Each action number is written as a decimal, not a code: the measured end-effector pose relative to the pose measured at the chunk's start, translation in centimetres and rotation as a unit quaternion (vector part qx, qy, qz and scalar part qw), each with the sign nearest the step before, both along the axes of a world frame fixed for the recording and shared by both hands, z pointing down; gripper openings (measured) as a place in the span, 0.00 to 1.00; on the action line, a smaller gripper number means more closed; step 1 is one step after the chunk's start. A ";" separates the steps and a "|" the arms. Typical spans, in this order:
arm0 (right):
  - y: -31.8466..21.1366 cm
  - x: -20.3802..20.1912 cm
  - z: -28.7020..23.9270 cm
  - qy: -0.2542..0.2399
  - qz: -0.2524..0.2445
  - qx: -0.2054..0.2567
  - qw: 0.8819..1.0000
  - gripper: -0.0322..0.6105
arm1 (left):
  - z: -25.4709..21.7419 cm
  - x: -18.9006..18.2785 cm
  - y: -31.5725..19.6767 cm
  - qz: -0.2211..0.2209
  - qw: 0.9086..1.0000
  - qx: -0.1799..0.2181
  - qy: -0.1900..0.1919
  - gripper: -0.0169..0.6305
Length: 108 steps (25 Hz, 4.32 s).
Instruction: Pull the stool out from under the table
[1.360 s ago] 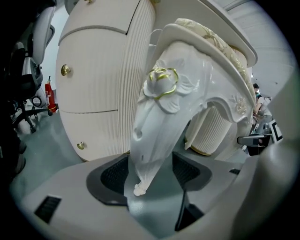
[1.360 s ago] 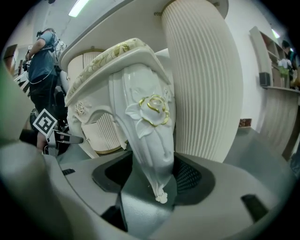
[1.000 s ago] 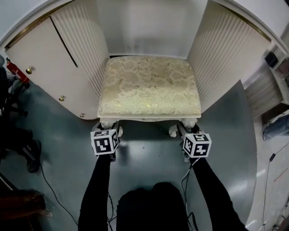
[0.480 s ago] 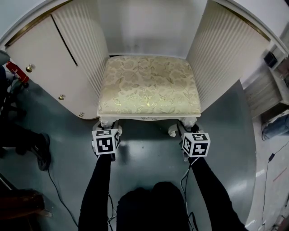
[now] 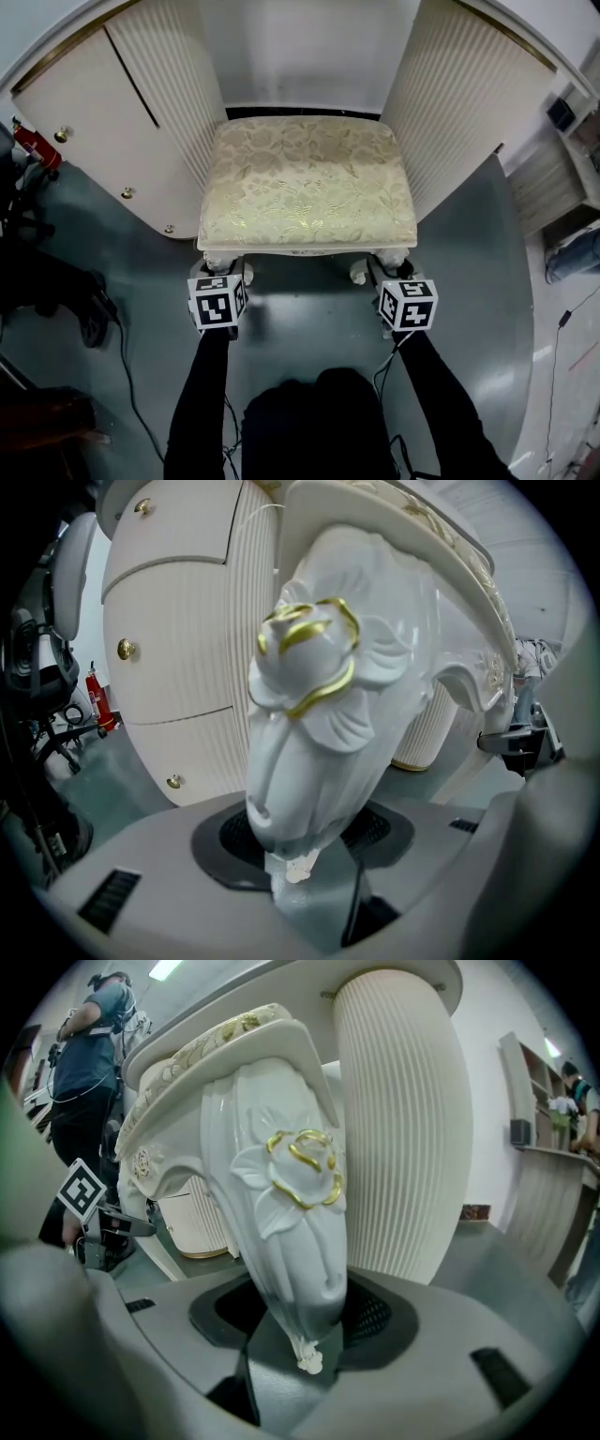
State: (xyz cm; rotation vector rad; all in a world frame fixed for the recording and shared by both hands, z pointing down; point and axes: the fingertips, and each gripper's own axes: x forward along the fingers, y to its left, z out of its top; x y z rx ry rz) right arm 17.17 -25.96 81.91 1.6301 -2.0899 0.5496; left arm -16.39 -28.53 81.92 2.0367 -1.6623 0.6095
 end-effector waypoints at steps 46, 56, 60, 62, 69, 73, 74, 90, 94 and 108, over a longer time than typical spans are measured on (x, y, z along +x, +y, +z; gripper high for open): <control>1.8 -0.4 -0.8 -0.002 0.006 -0.057 0.998 0.39 | -0.6 -0.2 1.0 0.021 0.999 -0.043 -0.005 0.36; 1.8 -0.3 -0.5 0.000 0.003 -0.065 0.998 0.39 | -0.3 -0.2 1.1 0.009 0.999 -0.042 -0.004 0.36; 1.7 -0.2 -0.5 0.001 0.008 -0.064 0.998 0.39 | -0.3 -0.2 0.9 -0.003 0.999 -0.040 -0.005 0.36; 1.6 -0.1 -0.7 0.000 0.014 -0.059 0.998 0.39 | -0.4 -0.2 0.8 -0.010 0.999 -0.034 -0.009 0.36; 1.8 0.2 -0.8 0.011 0.050 -0.047 0.998 0.39 | -0.4 -0.2 0.7 -0.026 0.999 -0.026 -0.025 0.36; 2.2 0.4 -0.5 0.020 0.067 -0.076 0.995 0.39 | 0.0 -0.3 1.1 -0.045 0.997 -0.049 -0.026 0.36; 2.3 0.4 -0.5 0.022 0.069 -0.084 0.994 0.39 | 0.1 -0.4 1.3 -0.051 0.997 -0.054 -0.024 0.36; 8.5 -0.3 -4.2 -0.001 0.108 -0.243 0.964 0.40 | -1.5 -1.7 6.7 -0.075 0.975 -0.207 0.001 0.36; 9.3 -2.5 -7.1 -0.014 0.078 -0.272 0.959 0.34 | -4.6 -1.0 8.6 -0.063 0.969 -0.240 0.016 0.30; 10.3 -5.2 -21.0 -0.018 0.054 -0.286 0.956 0.06 | -19.3 1.9 10.7 -0.031 0.964 -0.257 0.061 0.04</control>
